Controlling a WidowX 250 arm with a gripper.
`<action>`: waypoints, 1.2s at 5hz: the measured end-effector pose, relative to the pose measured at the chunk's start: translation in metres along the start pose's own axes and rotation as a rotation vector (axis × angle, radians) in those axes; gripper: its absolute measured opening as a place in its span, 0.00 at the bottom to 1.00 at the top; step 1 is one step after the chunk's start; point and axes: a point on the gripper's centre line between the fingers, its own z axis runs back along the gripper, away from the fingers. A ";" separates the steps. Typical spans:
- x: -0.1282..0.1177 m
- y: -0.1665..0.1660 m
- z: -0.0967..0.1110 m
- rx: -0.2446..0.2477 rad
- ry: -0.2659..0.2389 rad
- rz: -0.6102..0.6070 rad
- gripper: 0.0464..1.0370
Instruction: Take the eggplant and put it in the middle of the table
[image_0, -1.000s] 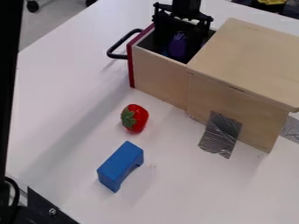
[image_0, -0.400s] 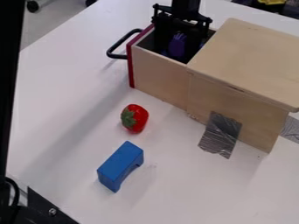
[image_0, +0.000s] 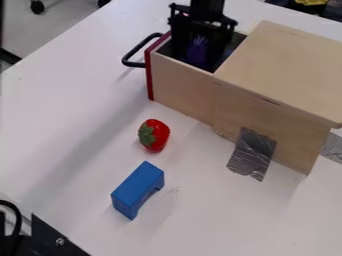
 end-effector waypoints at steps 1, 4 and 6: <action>-0.018 0.007 0.036 -0.002 -0.077 0.009 0.85; -0.074 0.050 0.057 0.018 -0.083 0.045 0.85; -0.127 0.082 0.034 0.113 -0.034 0.044 0.85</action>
